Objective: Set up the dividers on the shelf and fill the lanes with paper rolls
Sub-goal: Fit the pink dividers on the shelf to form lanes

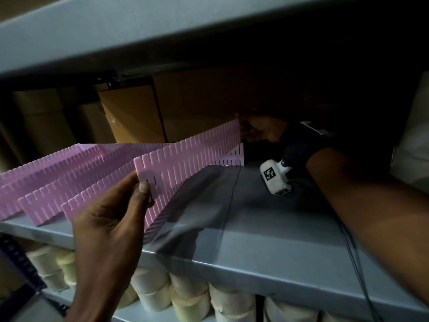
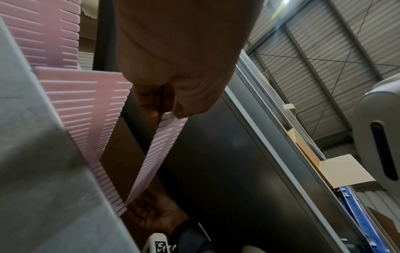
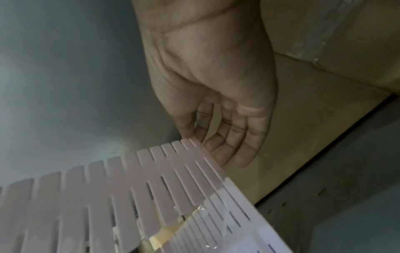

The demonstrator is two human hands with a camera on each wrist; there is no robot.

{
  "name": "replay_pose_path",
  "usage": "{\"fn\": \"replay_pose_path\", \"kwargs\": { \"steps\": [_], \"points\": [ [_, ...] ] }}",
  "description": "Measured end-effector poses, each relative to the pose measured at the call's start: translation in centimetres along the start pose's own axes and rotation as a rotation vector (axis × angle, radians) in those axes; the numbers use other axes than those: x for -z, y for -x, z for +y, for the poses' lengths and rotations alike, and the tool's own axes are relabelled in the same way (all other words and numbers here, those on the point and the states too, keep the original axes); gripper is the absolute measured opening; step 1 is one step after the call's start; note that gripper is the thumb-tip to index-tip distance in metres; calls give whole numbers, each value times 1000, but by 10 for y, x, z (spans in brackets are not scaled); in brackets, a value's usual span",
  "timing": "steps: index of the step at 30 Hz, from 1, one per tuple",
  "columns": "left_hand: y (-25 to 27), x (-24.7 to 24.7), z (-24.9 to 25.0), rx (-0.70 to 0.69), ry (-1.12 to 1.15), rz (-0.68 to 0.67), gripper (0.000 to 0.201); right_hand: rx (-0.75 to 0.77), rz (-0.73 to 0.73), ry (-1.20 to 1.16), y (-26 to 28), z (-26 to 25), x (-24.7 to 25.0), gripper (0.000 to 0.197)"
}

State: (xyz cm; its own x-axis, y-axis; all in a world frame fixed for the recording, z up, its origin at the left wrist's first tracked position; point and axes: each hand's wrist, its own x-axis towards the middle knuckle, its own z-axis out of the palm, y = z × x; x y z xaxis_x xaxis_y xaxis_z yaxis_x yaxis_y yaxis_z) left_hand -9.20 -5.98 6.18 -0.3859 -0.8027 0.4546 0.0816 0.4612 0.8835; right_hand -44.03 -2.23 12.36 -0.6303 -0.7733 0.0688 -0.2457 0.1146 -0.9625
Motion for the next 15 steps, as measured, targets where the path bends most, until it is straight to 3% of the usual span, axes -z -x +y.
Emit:
{"fn": "replay_pose_path", "kwargs": {
  "steps": [9, 13, 15],
  "points": [
    [23, 1, 7, -38, 20, -9, 66, -57, -22, 44, -6, 5, 2, 19],
    [43, -2, -3, -183, 29, -7, 33, -196, -68, 130, -3, 7, 3, 23],
    [54, -4, -7, -261, 18, -48, 33, -281, -85, 204, -2, 7, 4, 30]
  ]
}}
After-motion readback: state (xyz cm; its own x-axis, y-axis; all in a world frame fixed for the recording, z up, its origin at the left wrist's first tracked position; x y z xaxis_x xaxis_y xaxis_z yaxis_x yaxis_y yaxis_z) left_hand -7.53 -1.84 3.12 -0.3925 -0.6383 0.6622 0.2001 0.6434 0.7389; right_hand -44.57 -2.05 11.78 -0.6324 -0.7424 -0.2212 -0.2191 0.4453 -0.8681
